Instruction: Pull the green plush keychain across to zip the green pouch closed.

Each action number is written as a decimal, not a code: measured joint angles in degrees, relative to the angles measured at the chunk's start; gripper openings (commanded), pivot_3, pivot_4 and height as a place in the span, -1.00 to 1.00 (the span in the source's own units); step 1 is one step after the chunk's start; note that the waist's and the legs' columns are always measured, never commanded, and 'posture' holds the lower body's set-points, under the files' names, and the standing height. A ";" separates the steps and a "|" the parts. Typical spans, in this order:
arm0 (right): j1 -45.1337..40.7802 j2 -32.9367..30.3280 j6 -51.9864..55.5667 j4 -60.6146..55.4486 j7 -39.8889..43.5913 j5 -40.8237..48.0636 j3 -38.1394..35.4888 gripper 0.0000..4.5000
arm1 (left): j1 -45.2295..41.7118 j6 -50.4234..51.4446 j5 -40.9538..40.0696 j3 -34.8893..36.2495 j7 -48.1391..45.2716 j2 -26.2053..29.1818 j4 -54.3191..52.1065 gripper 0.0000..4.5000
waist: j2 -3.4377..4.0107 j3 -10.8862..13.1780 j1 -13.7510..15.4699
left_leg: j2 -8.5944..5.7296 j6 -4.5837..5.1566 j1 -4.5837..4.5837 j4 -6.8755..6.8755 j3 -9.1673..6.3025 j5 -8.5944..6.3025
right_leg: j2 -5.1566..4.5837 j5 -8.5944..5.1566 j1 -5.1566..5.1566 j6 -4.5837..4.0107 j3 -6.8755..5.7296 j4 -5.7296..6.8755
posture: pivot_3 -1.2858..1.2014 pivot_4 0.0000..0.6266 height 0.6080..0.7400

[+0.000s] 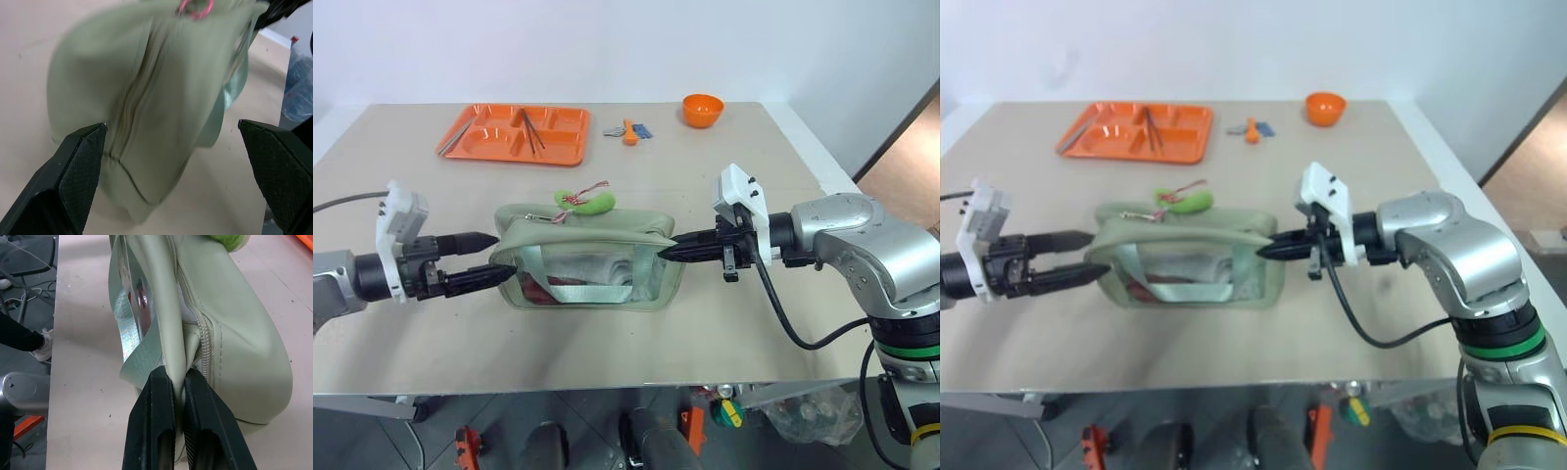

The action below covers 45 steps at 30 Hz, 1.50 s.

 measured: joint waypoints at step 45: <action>-10.35 -7.28 -16.39 17.43 8.24 -7.23 -3.95 0.53 | -5.28 -1.31 2.21 -4.52 0.05 -1.94 1.99 -1.00 | 0.02 0.02 0.42 | -0.15 0.00 -0.02 0.00 0.11 0.00 | -0.03 -0.01 -0.02 0.04 0.02 -0.04 | 0.03 -0.52 1.00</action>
